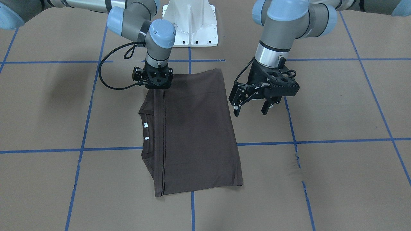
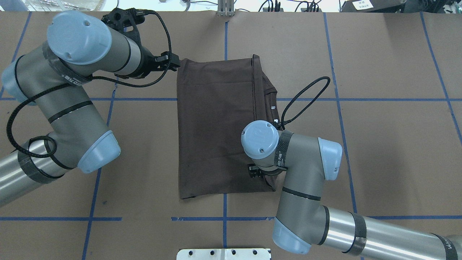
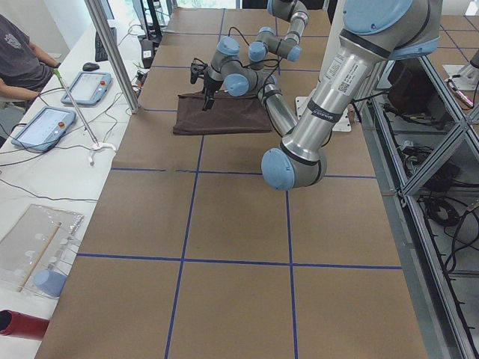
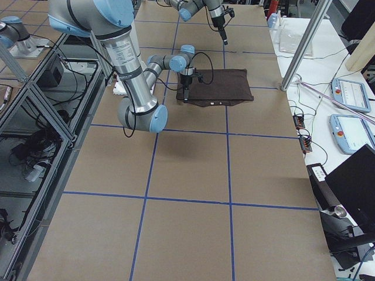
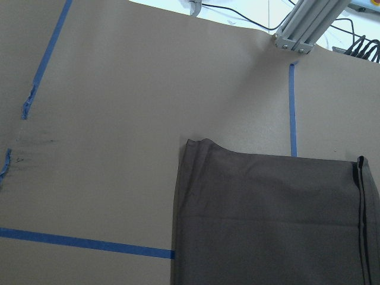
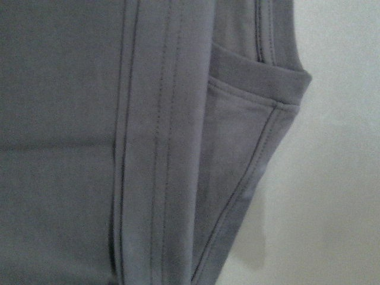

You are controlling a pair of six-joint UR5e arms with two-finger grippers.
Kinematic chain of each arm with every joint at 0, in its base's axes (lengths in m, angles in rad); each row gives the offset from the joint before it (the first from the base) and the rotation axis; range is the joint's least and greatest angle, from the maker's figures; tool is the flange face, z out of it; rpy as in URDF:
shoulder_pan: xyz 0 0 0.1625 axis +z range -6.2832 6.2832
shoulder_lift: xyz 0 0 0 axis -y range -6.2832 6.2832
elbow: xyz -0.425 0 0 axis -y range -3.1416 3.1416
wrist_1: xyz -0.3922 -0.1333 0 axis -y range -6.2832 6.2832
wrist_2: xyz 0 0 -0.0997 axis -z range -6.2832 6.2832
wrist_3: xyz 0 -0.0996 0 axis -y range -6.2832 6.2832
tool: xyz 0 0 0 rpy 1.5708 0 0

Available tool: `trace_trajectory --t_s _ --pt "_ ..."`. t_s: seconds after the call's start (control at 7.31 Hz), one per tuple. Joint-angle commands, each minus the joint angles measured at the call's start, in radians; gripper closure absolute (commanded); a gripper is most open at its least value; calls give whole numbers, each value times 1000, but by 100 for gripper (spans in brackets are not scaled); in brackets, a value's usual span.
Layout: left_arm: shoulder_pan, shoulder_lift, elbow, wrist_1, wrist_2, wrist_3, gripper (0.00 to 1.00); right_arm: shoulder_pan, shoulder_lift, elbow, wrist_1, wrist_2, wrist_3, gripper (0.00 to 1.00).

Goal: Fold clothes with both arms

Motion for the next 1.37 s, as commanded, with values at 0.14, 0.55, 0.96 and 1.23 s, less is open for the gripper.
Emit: trace_trajectory --t_s 0.14,0.55,0.96,1.23 --pt "8 -1 0 -5 0 -17 0 48 -4 5 -27 9 -45 0" --pt "26 -1 5 -45 0 -51 0 69 -102 76 -25 -3 -88 0" --pt "34 -1 2 -45 0 -51 0 132 -83 142 -5 33 -128 0" --pt "115 84 -24 -48 -56 -173 0 164 -69 191 106 101 -102 0"
